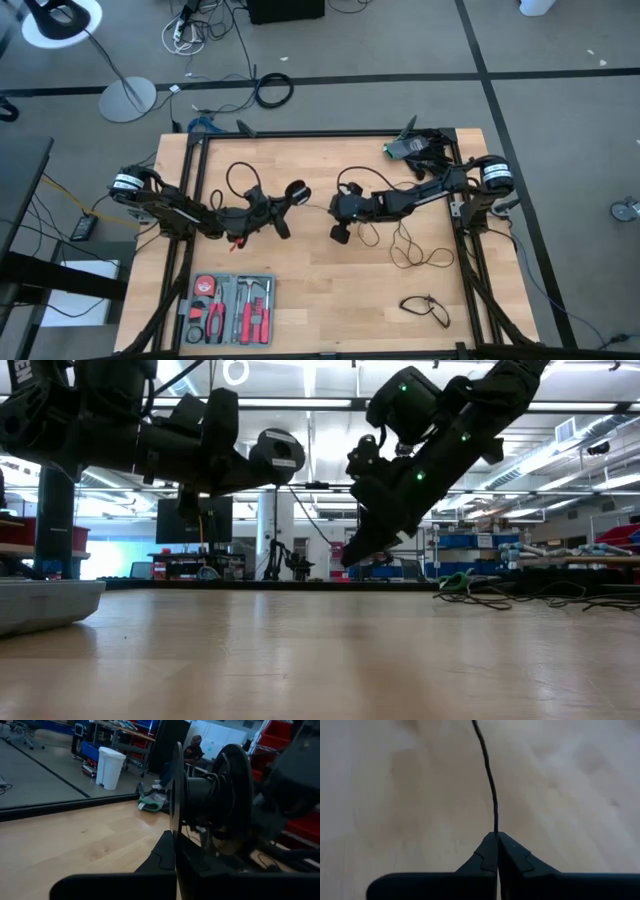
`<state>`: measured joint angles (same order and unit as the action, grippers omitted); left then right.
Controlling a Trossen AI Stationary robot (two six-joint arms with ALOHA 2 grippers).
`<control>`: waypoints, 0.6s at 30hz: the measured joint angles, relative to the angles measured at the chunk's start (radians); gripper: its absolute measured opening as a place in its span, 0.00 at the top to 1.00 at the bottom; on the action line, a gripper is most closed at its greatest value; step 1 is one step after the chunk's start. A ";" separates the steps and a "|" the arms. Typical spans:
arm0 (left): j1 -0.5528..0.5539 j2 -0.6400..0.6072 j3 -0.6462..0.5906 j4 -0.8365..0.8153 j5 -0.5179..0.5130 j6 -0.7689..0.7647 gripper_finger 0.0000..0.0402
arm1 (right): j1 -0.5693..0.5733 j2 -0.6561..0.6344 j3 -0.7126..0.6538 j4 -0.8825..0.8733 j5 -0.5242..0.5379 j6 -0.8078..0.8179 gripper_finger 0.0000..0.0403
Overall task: Coil cords
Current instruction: Coil the black wire onto the spool
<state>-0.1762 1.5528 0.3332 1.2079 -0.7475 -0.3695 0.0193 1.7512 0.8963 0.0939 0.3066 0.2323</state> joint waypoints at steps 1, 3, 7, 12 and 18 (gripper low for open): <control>0.000 0.000 0.000 -0.012 0.000 0.000 1.00 | -0.001 -0.016 0.000 -0.013 0.007 -0.003 1.00; 0.000 0.000 0.000 -0.042 0.001 -0.002 1.00 | -0.005 -0.054 0.000 -0.023 0.022 -0.012 1.00; 0.000 0.000 0.000 -0.113 0.001 -0.008 1.00 | -0.018 -0.150 0.000 -0.021 0.050 -0.031 1.00; 0.000 0.000 0.019 -0.192 0.035 -0.009 1.00 | -0.047 -0.240 0.000 -0.016 0.068 -0.052 1.00; 0.001 0.000 0.103 -0.385 0.034 -0.003 1.00 | -0.064 -0.269 0.000 0.040 0.024 -0.073 1.00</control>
<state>-0.1753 1.5524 0.4366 0.8227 -0.7134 -0.3729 -0.0448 1.4826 0.8963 0.1337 0.3307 0.1591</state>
